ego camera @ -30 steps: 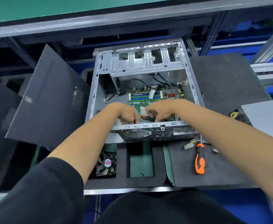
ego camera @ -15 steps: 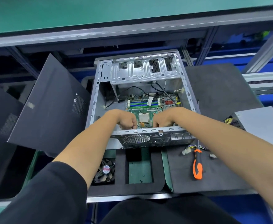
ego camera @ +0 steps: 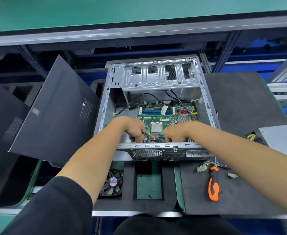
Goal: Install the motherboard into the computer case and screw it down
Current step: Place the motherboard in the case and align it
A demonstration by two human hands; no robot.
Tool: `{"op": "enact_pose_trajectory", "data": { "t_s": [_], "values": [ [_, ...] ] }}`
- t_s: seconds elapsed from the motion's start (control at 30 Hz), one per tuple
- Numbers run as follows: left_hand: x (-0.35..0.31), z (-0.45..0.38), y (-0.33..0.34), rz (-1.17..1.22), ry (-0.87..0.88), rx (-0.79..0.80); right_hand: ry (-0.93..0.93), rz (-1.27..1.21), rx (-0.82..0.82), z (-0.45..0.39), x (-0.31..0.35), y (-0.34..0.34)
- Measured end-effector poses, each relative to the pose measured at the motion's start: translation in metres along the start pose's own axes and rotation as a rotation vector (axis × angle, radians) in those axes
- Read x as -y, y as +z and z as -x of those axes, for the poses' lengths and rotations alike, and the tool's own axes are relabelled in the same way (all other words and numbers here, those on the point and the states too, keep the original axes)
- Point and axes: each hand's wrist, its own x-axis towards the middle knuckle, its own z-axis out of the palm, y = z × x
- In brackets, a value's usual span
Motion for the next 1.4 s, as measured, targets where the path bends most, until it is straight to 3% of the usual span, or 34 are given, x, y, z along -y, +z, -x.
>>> {"op": "enact_pose_trajectory", "data": {
  "t_s": [0.27,0.63,0.73,0.87,1.0,1.13,1.2,1.3,1.4],
  "values": [
    [0.005,0.000,-0.005,0.075,0.020,-0.020,0.000,-0.091,-0.039,0.001,-0.006,-0.001],
    [0.002,-0.004,0.003,0.002,-0.083,0.057,0.078,-0.128,-0.019,0.004,0.000,0.001],
    [0.008,0.005,0.000,0.174,-0.066,0.009,0.101,-0.169,-0.019,0.006,-0.001,-0.001],
    [0.006,0.007,-0.003,0.339,0.011,-0.210,0.118,-0.174,-0.063,0.008,0.000,-0.004],
    [-0.001,0.001,0.003,0.158,0.076,-0.341,0.119,-0.197,-0.159,0.013,-0.003,-0.007],
    [-0.003,-0.002,0.003,0.048,0.143,-0.400,0.386,0.035,-0.377,0.021,-0.016,-0.013],
    [-0.009,-0.004,0.003,-0.029,0.170,-0.408,0.483,0.144,-0.409,0.023,-0.012,-0.013],
    [-0.023,-0.006,0.007,-0.121,0.183,-0.310,0.383,0.103,-0.309,0.013,-0.009,-0.008],
    [-0.033,-0.010,0.013,-0.295,0.198,-0.250,0.178,-0.141,-0.166,0.010,-0.004,-0.007]
  ]
}}
